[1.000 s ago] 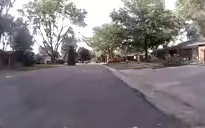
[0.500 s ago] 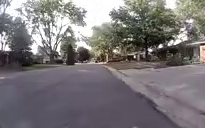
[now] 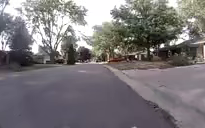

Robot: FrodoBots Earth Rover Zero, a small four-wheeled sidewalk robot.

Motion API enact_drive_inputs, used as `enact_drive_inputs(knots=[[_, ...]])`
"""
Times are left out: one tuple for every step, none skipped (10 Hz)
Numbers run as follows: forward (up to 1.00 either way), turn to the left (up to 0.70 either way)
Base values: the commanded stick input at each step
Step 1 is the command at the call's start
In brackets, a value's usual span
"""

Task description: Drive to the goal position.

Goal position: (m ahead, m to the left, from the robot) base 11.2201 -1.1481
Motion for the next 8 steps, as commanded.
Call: enact_drive_inputs(knots=[[0.85,0.00],[0.85,0.00],[0.85,0.00],[0.85,0.00],[0.85,0.00],[0.85,0.00],[0.85,0.00],[0.85,0.00]])
